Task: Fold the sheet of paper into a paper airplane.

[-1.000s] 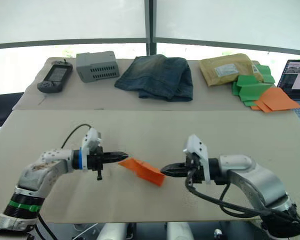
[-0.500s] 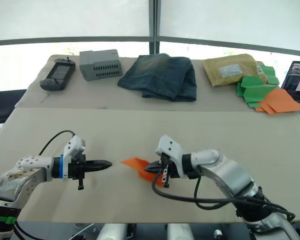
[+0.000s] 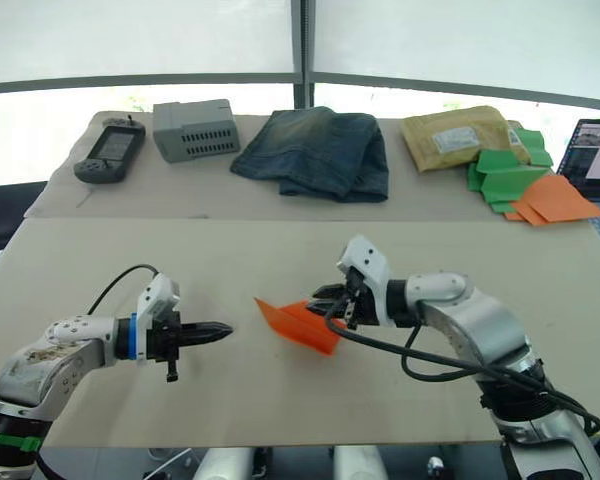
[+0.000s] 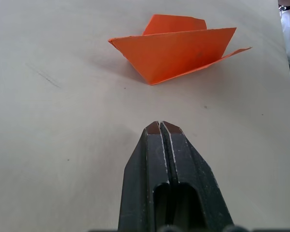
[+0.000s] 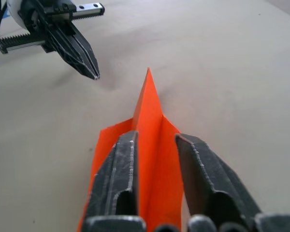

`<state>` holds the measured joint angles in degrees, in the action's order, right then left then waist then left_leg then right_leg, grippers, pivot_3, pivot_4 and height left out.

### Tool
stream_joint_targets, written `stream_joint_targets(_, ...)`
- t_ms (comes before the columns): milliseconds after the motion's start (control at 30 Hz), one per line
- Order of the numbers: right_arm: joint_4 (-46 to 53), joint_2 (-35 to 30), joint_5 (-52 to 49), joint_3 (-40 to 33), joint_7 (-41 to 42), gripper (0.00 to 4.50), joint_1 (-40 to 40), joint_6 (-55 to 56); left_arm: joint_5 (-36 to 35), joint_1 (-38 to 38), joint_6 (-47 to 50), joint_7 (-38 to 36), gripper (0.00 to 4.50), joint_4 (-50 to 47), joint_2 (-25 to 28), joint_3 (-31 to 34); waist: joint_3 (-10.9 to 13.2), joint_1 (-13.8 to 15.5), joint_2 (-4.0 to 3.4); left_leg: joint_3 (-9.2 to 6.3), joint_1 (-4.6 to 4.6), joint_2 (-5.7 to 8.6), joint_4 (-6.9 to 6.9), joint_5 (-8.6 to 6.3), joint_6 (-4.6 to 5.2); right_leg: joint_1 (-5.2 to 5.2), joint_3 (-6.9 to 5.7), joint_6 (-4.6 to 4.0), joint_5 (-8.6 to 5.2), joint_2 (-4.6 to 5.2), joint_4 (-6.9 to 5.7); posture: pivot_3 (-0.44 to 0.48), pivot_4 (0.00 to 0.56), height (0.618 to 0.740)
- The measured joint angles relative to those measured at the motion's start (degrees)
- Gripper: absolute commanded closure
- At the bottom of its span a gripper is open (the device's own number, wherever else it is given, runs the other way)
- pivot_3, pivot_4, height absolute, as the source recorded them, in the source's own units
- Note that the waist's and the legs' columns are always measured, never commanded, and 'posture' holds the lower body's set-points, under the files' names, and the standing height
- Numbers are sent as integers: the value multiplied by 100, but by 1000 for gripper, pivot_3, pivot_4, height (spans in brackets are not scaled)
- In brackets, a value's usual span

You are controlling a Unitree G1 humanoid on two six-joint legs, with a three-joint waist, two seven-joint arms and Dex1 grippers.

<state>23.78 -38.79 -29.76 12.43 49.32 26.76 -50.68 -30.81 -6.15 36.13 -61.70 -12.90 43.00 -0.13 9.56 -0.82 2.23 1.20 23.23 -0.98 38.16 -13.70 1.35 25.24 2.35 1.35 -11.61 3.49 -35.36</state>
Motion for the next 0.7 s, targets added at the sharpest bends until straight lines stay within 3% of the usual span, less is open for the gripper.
stream_joint_targets(400,119,357,451,899,-719,2214,229,-693,180,-31,-106,34,4500,24,-64,-281,0,9,0,0,5,0,67,-1,0,-1,1,11,-7,2,-49,0,150,722)
stream_joint_targets(500,110,356,551,1001,-771,2983,213,-722,250,-52,-122,32,4500,33,-72,-363,0,7,0,2,2,-1,74,0,1,-1,1,28,-10,0,-53,0,150,722)
stream_joint_targets(633,110,352,537,914,-820,4404,199,-870,281,-148,-143,26,4500,44,-158,-435,0,10,0,2,1,-3,79,1,1,-3,1,29,-8,-2,-57,0,150,722)
stream_joint_targets(700,112,344,483,750,-835,4463,149,-927,271,-241,-144,10,4500,81,-216,-461,0,14,0,2,2,-2,79,1,1,-3,1,29,-7,-2,-57,0,150,722)
